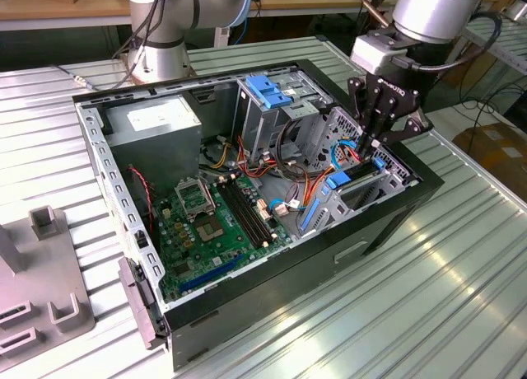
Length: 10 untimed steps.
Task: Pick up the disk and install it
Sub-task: 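Insert the second disk wire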
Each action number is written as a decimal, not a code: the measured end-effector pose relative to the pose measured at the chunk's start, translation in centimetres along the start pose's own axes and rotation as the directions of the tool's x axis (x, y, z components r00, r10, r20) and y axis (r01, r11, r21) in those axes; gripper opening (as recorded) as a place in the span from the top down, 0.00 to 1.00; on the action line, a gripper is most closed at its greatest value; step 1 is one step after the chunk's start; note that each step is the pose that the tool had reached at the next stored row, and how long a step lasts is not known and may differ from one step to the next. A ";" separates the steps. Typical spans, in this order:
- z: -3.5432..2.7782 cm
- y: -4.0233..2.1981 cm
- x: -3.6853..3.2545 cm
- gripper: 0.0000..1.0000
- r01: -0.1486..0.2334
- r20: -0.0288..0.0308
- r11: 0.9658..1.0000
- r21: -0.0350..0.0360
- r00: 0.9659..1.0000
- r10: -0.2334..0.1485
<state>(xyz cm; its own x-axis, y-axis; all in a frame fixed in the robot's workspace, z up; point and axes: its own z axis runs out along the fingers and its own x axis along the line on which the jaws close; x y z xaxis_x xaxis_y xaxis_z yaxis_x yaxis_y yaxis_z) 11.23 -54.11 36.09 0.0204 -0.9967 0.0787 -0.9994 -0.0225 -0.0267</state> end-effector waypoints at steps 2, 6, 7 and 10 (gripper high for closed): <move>0.03 0.22 0.11 0.84 0.003 0.004 1.000 0.003 1.000 -0.003; 0.07 0.90 0.09 0.84 0.012 0.015 1.000 0.009 1.000 -0.012; 0.13 1.01 0.08 0.84 0.017 0.022 1.000 0.013 1.000 -0.017; 0.22 1.20 0.07 0.84 0.024 0.027 0.999 0.029 0.999 -0.025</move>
<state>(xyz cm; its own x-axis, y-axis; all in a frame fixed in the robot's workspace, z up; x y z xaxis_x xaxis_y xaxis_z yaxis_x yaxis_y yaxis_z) 10.04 -54.22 35.84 0.0457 -0.9976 0.0527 -0.9974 -0.0486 -0.0541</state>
